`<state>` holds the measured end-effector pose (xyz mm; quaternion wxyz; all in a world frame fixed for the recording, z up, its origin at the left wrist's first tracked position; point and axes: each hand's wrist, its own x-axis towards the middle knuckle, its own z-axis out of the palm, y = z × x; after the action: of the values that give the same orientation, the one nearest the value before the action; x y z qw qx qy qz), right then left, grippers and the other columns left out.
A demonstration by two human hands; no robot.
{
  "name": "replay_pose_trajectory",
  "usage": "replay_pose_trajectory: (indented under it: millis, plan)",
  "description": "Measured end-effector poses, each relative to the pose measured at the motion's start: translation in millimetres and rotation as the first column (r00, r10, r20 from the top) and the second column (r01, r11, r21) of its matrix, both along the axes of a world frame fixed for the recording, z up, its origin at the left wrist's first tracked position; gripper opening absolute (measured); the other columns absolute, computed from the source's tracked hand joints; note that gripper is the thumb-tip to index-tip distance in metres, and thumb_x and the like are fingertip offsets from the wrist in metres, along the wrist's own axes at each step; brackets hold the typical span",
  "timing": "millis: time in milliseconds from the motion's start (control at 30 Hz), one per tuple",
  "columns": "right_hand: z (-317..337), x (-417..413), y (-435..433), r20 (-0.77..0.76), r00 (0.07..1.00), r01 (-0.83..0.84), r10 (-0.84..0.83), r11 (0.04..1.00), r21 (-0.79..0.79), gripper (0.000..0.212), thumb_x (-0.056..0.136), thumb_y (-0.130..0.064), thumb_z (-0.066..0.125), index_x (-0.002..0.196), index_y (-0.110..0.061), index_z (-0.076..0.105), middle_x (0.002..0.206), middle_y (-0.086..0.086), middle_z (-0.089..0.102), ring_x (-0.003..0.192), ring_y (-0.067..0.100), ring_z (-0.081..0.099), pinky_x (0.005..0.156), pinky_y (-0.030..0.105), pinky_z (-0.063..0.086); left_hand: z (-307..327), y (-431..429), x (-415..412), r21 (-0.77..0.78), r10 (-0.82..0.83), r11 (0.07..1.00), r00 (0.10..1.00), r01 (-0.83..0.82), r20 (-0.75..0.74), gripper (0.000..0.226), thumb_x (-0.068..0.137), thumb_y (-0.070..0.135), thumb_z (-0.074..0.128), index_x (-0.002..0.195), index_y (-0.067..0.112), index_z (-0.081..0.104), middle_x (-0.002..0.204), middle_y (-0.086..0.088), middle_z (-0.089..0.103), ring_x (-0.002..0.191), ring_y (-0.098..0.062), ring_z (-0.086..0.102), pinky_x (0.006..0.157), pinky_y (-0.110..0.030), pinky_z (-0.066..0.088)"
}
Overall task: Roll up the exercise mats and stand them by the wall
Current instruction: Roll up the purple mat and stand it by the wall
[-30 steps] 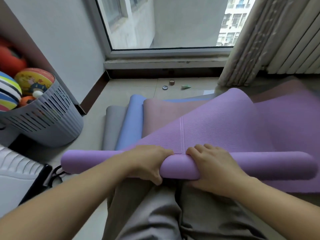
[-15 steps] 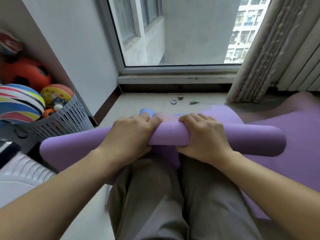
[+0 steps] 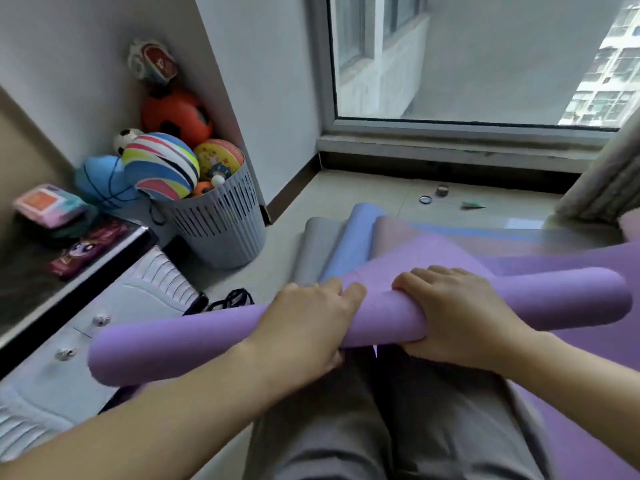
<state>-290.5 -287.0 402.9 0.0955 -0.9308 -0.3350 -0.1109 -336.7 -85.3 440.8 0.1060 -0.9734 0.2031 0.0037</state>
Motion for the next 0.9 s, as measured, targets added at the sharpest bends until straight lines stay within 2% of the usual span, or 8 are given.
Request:
replay_pose_trajectory:
  millis: [233,367,467,533,633,700,800,900]
  plan:
    - [-27.8,-26.8,-4.6,-0.387,0.922,-0.063,-0.019,0.978,-0.2,0.057,0.062,-0.061,0.057,0.107,-0.028,0.047,0.103,-0.011,0.06,0.096,0.015,0.058,0.075,0.032,0.046,-34.4,-2.1,-8.4,-0.075,-0.018,0.997,0.925,-0.012,-0.38,0.057,0.072,0.029,0.067,0.121,0.025,0.038,0.111,-0.003,0.056,0.098,-0.031,0.058,0.076,-0.039,0.049]
    - [-37.9,-30.8,-11.6,-0.318,0.947,-0.045,-0.042,0.965,-0.26,0.079,0.057,-0.069,0.05,0.125,-0.03,0.041,0.113,-0.01,0.052,0.101,0.018,0.054,0.078,0.035,0.047,-37.6,-4.8,3.4,-0.148,-0.042,0.987,0.807,-0.056,-0.589,0.049,0.071,0.026,0.07,0.111,0.025,0.041,0.1,-0.001,0.06,0.088,-0.026,0.055,0.071,-0.035,0.047]
    - [-54.4,-34.7,-21.2,-0.182,0.983,-0.024,-0.014,0.979,-0.202,0.065,0.052,-0.063,0.048,0.104,-0.025,0.055,0.089,-0.006,0.057,0.075,0.021,0.059,0.056,0.034,0.048,-37.3,-8.6,16.5,-0.149,-0.031,0.984,0.72,-0.101,-0.694,0.05,0.072,0.026,0.072,0.113,0.028,0.043,0.098,0.005,0.056,0.086,-0.019,0.052,0.071,-0.03,0.045]
    - [-55.0,-29.8,-25.5,-0.224,0.974,-0.011,-0.035,0.98,-0.201,0.055,0.057,-0.056,0.051,0.103,-0.026,0.053,0.091,-0.007,0.058,0.08,0.022,0.059,0.062,0.035,0.047,-38.9,-14.3,17.7,-0.143,-0.035,0.987,0.759,-0.077,-0.651,0.048,0.072,0.031,0.072,0.11,0.03,0.042,0.103,0.005,0.054,0.093,-0.02,0.053,0.076,-0.031,0.046]
    - [-45.8,-16.6,-28.0,-0.413,0.909,-0.029,-0.055,0.98,-0.196,0.056,0.061,-0.054,0.06,0.11,-0.031,0.048,0.101,-0.011,0.06,0.092,0.017,0.058,0.072,0.032,0.045,-45.9,-26.4,4.3,0.004,-0.034,0.999,0.95,0.037,-0.309,0.061,0.074,0.036,0.067,0.127,0.025,0.039,0.118,-0.003,0.045,0.107,-0.027,0.047,0.077,-0.033,0.04]
    - [-37.7,-5.6,-28.2,-0.506,0.861,-0.05,-0.05,0.982,-0.182,0.055,0.06,-0.054,0.068,0.107,-0.031,0.049,0.099,-0.01,0.063,0.089,0.016,0.059,0.073,0.032,0.046,-51.9,-33.4,-3.3,0.067,-0.048,0.996,0.981,0.061,-0.185,0.069,0.077,0.034,0.066,0.135,0.024,0.031,0.121,-0.004,0.044,0.108,-0.029,0.048,0.072,-0.034,0.031]
    - [-38.2,-0.1,-24.9,-0.552,0.833,-0.084,-0.043,0.975,-0.204,0.06,0.058,-0.056,0.071,0.107,-0.03,0.049,0.101,-0.01,0.061,0.091,0.016,0.057,0.077,0.033,0.047,-54.0,-27.5,1.8,-0.043,-0.052,0.998,0.967,0.042,-0.249,0.064,0.075,0.034,0.066,0.13,0.024,0.036,0.118,-0.003,0.049,0.105,-0.028,0.053,0.07,-0.032,0.034]
    - [-48.4,-12.1,-22.3,-0.327,0.944,-0.04,-0.041,0.971,-0.235,0.069,0.061,-0.061,0.065,0.119,-0.027,0.047,0.11,-0.008,0.055,0.099,0.019,0.053,0.082,0.037,0.046,-49.0,-12.5,21.4,-0.184,-0.072,0.983,0.881,-0.018,-0.468,0.053,0.069,0.036,0.069,0.116,0.028,0.045,0.108,0.002,0.06,0.096,-0.023,0.057,0.075,-0.034,0.047]
